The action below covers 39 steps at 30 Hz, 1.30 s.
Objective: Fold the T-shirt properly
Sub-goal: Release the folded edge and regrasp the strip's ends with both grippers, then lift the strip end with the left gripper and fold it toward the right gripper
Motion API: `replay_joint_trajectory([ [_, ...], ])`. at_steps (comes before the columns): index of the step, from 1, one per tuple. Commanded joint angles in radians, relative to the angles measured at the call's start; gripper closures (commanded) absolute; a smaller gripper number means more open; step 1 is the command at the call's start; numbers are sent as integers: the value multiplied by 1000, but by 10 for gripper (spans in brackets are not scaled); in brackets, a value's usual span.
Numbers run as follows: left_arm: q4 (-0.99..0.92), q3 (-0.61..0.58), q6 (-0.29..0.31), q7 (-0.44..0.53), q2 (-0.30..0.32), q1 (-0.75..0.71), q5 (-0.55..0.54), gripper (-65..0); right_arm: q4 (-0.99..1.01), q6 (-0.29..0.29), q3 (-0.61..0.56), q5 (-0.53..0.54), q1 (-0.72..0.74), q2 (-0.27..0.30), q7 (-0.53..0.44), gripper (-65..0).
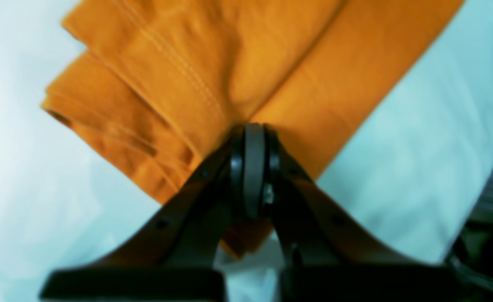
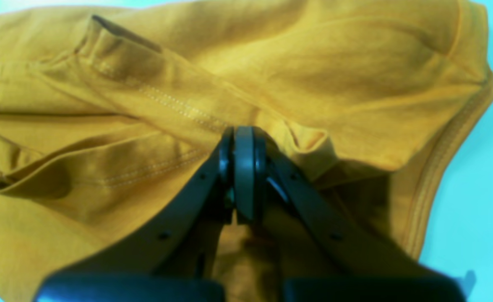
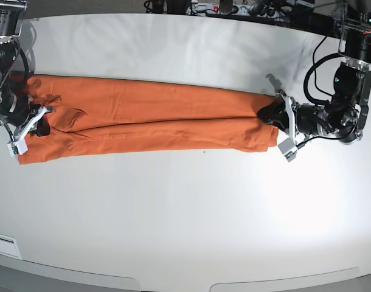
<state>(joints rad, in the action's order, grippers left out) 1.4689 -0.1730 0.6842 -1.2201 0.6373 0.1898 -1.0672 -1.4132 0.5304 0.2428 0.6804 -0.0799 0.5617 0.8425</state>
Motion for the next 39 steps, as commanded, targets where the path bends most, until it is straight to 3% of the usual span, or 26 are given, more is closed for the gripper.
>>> replay_joint_trajectory([
  [1, 21, 22, -3, -4, 17, 37, -64, 0, -5, -9, 2, -8, 10, 17, 10, 0],
  [4, 22, 77, -8, -90, 17, 69, -192, 0, -5, -10, 2, -8, 10, 17, 20, 0],
  [5, 22, 108, -25, -118, 17, 78, -230, -48, -5, -10, 2, -8, 10, 17, 30, 0],
  [8, 22, 242, -63, -168, 16, 93, -305, -319, -5, -10, 2, -8, 10, 17, 34, 0],
  [9, 21, 292, -76, -176, 17, 89, -314, -372, -5, -10, 2, -8, 8, 18, 36, 0],
  [10, 21, 341, -88, -176, 17, 77, -313, -384, -5, -10, 2, -8, 8, 18, 37, 0],
  [15, 21, 507, -97, -176, 8, -64, -304, -384, -5, -10, 2, -8, 8, 18, 37, 0],
  [21, 21, 640, -161, -105, -94, -203, -150, -384, -5, -10, 2, -5, 8, 17, 41, 0],
  [31, 21, 644, -208, -39, -266, -225, -24, -384, -5, -10, 2, -5, 8, 17, 41, 0],
  [39, 21, 615, -210, -6, -333, -222, 9, -381, -5, -10, 2, -1, 8, 17, 44, 0],
])
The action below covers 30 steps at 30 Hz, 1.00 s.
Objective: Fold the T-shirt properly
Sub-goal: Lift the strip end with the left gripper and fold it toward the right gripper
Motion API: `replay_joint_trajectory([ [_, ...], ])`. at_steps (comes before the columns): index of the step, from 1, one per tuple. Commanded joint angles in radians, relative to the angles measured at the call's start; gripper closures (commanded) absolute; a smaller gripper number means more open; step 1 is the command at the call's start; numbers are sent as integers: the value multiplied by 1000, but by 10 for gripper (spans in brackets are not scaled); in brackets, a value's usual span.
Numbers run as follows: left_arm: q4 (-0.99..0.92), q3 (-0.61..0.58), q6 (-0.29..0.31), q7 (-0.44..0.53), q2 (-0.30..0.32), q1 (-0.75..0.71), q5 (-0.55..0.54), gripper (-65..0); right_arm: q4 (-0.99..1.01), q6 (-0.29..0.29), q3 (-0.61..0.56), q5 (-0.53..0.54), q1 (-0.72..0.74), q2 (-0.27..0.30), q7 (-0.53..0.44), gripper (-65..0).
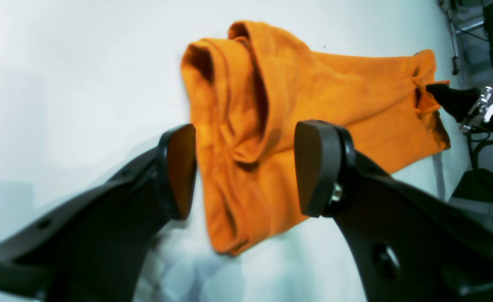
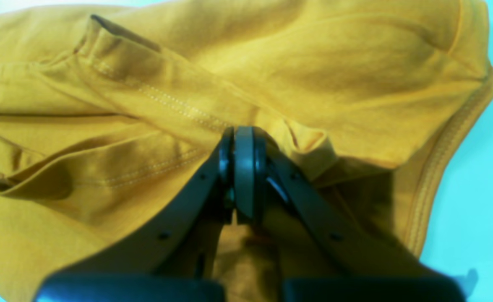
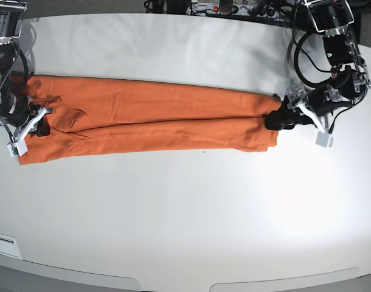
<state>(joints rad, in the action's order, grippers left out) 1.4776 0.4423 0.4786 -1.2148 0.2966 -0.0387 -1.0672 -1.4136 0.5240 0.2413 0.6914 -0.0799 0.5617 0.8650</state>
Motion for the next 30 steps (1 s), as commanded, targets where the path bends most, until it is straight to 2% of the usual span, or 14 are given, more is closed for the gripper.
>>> replay_joint_trajectory([
  [1, 13, -20, -6, -12, 4, 6, 9, -381, -5, -3, 4, -12, 8, 17, 21, 0],
  [8, 13, -193, -9, -12, 0, 15, 9, -381, -5, -3, 4, -12, 8, 17, 21, 0],
  [10, 13, -217, -9, -12, 0, 26, 9, -348, -5, -3, 4, -12, 8, 17, 21, 0],
  [11, 13, -222, -9, -12, 0, 34, 9, -299, -5, -3, 4, -12, 8, 17, 21, 0],
  [14, 13, -213, -8, -16, 0, 66, 18, -51, -5, -3, 4, -12, 8, 17, 22, 0],
  [15, 13, -204, -8, -16, 0, 75, 24, 0, -5, -3, 4, -12, 8, 17, 22, 0],
  [20, 13, -164, -3, -23, 0, 103, -20, 0, -5, 19, 3, -13, 7, 17, 22, 0],
  [27, 13, -163, 138, -155, -26, 106, -322, 0, -5, 19, 3, -13, 7, 17, 21, 0],
  [30, 13, -164, 160, -179, -53, 106, -390, 0, -5, 19, 3, -13, 7, 17, 22, 0],
])
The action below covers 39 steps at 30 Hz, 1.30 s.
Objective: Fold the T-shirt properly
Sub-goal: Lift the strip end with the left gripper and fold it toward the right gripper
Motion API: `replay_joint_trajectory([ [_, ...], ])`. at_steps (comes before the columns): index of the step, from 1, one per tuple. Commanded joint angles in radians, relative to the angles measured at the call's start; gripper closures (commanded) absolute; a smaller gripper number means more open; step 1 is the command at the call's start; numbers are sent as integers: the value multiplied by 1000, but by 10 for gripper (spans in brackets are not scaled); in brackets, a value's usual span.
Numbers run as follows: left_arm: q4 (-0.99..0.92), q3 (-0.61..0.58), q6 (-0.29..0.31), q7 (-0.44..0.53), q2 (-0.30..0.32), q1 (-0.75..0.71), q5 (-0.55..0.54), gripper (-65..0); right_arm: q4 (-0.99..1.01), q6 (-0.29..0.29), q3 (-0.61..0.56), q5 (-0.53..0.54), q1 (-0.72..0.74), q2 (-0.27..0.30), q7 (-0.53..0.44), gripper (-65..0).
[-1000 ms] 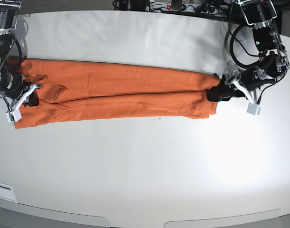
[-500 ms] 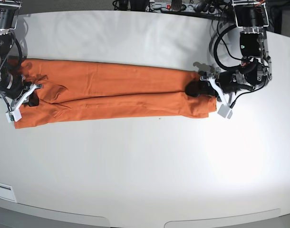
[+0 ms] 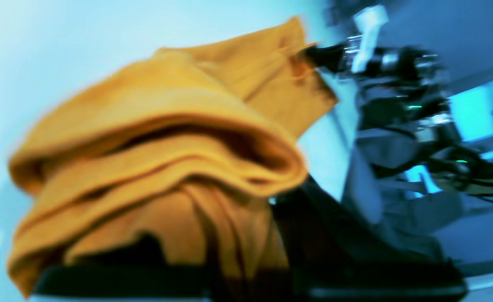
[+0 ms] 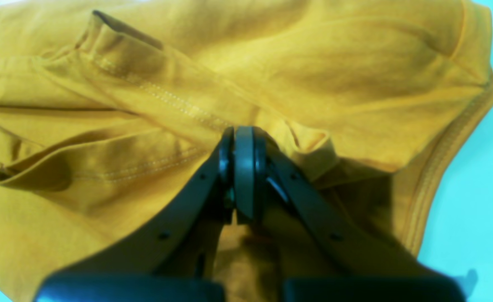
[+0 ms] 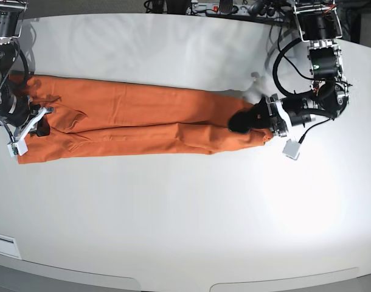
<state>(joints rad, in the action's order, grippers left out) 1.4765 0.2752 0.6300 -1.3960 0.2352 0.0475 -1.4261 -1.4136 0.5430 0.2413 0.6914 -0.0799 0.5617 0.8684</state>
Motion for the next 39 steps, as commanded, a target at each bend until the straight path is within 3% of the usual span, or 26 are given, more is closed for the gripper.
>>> replay_joint_trajectory([
  [1, 14, 3, 11, 3, -5, 20, -31, 0, -5, 0, 3, -13, 7, 17, 18, 0],
  [10, 14, -8, 33, 3, -137, 35, -19, 0, -5, 0, 3, -16, 7, 17, 18, 0],
  [17, 14, -189, 30, 15, -150, 109, 127, 0, -5, 0, 3, -16, 5, 17, 20, 0],
  [22, 14, -382, 0, 125, -150, 140, 307, 0, -5, 0, 3, -16, 5, 17, 27, 0],
  [27, 14, -506, 6, 237, -159, 150, 364, 0, -5, 1, 3, -16, 5, 17, 34, 0],
  [33, 14, -523, 6, 351, -220, 150, 505, 0, -5, 2, 3, -16, 5, 17, 42, 0],
  [39, 14, -523, 6, 364, -312, 149, 562, 0, -5, 31, 3, -16, 5, 17, 58, 0],
])
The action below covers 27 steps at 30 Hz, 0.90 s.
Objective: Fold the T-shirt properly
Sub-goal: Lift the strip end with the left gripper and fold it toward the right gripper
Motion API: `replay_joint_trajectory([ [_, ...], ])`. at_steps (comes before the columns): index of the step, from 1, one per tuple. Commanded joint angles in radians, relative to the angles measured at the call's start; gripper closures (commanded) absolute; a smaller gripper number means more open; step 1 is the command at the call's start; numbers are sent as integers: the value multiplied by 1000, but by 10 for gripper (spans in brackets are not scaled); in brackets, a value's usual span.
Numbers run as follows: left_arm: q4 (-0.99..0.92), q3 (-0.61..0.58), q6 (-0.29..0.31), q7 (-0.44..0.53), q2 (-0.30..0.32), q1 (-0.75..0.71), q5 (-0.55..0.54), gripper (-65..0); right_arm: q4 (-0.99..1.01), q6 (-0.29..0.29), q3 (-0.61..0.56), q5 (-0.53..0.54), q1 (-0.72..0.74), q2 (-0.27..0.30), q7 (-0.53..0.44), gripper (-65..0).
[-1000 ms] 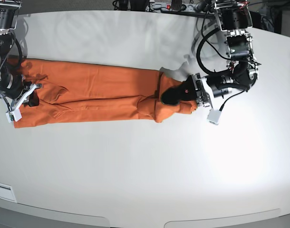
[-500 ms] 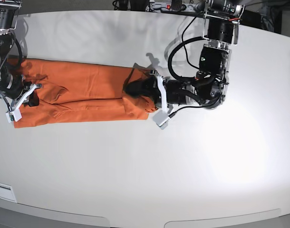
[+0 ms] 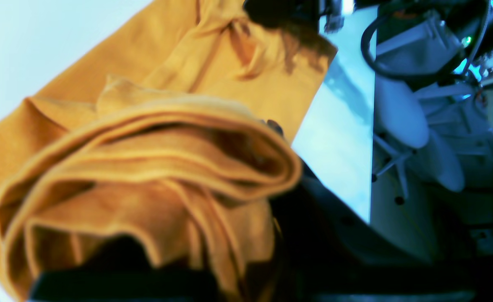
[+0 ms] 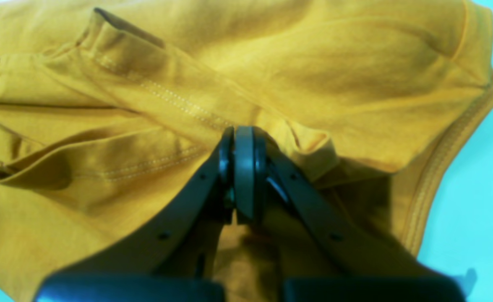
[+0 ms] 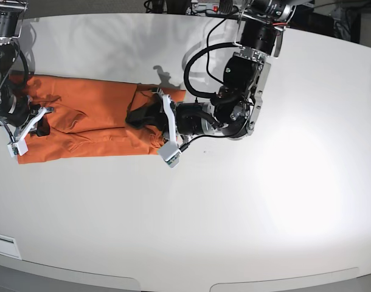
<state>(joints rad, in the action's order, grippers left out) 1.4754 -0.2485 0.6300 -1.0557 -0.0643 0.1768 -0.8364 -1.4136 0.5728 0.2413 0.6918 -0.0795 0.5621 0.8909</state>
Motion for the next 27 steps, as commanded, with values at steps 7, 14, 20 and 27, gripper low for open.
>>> replay_joint_trajectory([
  [7, 15, 0, 5, 2, -72, 18, -29, -390, -5, 8, 3, -15, 5, 17, 48, 0],
  [14, 15, 0, 3, 2, -71, 17, -21, -390, -5, 8, 3, -12, 4, 17, 48, 0],
  [20, 15, 1, -6, 57, -72, 20, 70, -202, -5, 7, 3, -12, 5, 16, 48, 0],
  [27, 14, 0, -6, 85, -74, 16, 165, 0, -5, 8, 3, -12, 5, 17, 48, 0],
])
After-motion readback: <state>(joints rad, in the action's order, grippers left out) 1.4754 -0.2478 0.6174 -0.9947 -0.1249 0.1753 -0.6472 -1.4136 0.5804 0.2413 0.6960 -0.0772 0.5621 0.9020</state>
